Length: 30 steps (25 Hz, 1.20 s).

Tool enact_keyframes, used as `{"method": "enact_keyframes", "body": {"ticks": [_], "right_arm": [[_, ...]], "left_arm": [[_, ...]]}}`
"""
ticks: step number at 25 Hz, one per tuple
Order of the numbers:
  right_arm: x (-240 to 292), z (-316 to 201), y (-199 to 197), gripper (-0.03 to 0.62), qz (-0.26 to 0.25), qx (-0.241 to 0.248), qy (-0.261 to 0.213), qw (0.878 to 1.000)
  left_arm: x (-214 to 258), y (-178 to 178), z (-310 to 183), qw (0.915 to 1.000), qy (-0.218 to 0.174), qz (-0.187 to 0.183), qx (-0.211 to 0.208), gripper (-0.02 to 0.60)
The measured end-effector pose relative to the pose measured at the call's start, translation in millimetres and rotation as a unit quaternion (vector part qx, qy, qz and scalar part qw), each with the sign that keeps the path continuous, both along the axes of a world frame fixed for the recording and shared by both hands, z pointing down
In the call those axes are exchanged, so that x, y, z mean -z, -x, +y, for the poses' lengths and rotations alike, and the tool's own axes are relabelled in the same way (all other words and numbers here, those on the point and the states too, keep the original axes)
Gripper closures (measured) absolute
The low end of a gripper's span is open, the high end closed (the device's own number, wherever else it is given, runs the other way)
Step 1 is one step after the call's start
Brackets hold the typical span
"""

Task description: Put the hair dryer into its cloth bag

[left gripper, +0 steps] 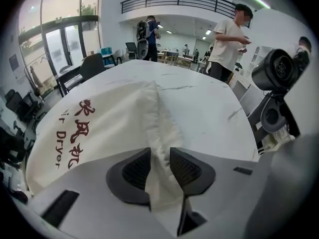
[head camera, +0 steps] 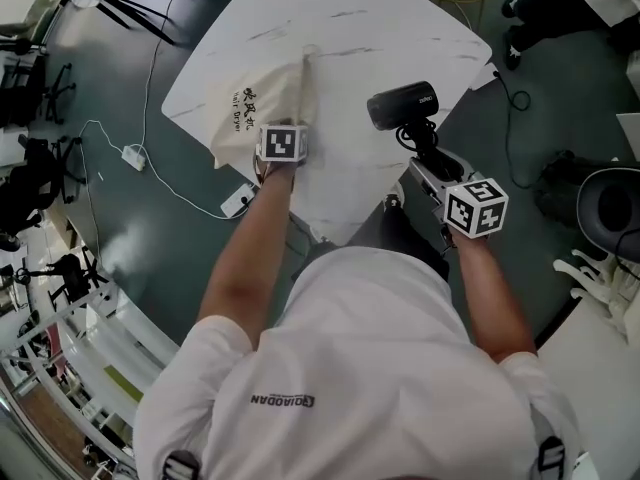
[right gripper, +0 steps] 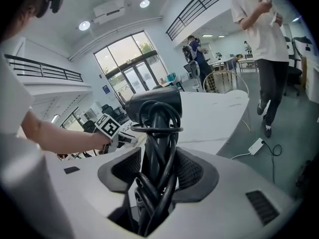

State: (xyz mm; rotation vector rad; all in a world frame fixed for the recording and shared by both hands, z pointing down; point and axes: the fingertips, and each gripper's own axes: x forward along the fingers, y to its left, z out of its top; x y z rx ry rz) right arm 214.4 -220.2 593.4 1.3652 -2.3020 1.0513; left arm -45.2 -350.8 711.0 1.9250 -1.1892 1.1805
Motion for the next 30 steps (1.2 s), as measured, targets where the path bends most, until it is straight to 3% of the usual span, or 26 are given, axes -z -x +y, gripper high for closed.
{"method": "enact_keyframes", "body": {"ticks": [3,7,14,24,30], "right_arm": [[1.7,8.0,-3.4,0.368,0.008,0.000,-0.001,1.000],[3.9,12.6,-6.6,0.367,0.012,-0.003,-0.001,1.000],[8.4,13.1,-1.1,0.368,0.015,0.013,-0.003,1.000],[-1.9,8.2,49.5,0.367,0.022,0.077,-0.001,0.997],[-25.4,6.5,87.1,0.368,0.039,0.136,0.024,0.990]], "left_arm": [[-5.0,-8.2,0.7,0.9993,0.010,0.036,0.002,0.463],[-3.3,-6.3,-0.1,0.9994,0.009,0.031,-0.015,0.514],[12.4,-2.9,11.9,0.9962,0.005,0.085,-0.017,0.528],[74.3,4.6,36.9,0.9840,-0.054,0.164,-0.046,0.532],[97.5,4.8,57.5,0.9763,-0.056,0.189,-0.089,0.532]]}}
